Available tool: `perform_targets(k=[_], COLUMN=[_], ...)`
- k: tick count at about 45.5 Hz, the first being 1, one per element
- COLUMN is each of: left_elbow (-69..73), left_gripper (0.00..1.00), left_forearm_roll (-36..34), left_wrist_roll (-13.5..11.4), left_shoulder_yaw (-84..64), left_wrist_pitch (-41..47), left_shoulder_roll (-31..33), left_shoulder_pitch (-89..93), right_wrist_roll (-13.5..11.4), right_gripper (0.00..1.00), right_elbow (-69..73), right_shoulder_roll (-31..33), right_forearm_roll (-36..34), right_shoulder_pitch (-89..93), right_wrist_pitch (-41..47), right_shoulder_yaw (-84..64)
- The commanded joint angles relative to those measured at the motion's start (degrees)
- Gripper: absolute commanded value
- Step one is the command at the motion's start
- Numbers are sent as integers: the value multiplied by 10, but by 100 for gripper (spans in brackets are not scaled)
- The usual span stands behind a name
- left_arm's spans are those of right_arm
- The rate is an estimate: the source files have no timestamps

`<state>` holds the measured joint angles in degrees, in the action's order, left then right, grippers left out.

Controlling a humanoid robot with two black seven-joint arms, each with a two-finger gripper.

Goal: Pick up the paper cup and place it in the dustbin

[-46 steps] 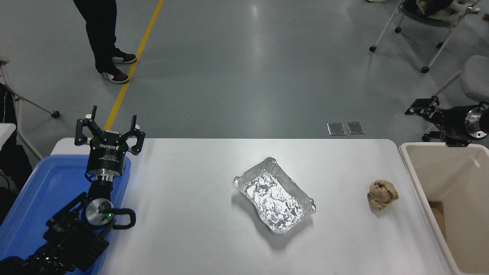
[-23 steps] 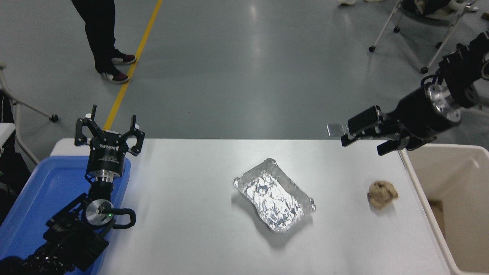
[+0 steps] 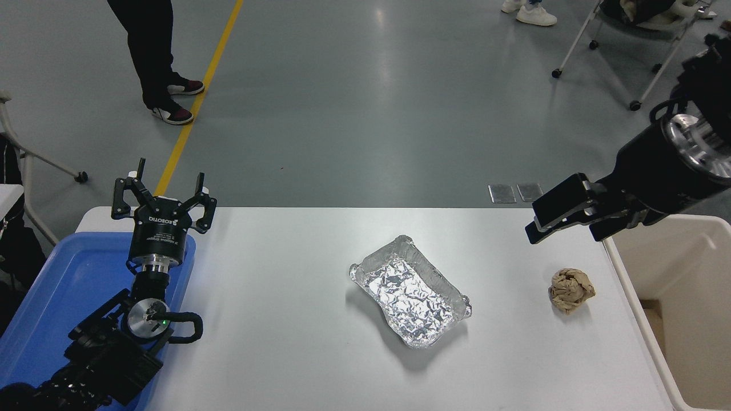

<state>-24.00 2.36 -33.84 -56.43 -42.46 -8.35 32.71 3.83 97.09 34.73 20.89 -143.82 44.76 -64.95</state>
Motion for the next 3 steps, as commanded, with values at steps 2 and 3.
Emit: perform_targets(k=[2, 3], left_elbow=[0, 0], left_gripper=[99, 99], left_forearm_roll=[0, 0], left_wrist_roll=[0, 0], left_shoulder_yaw=[0, 0], left_wrist_pitch=[0, -1], left_shoulder_roll=[0, 0], left_shoulder_pitch=[0, 0], right_wrist_roll=[-22, -26], right_gripper=[100, 100], right_elbow=[6, 6], right_shoulder_roll=[-5, -5], right_forearm_roll=[-19, -21], right_shoulder_pitch=[-20, -24], right_wrist_pitch=[2, 2], right_shoulder_yaw=[1, 0])
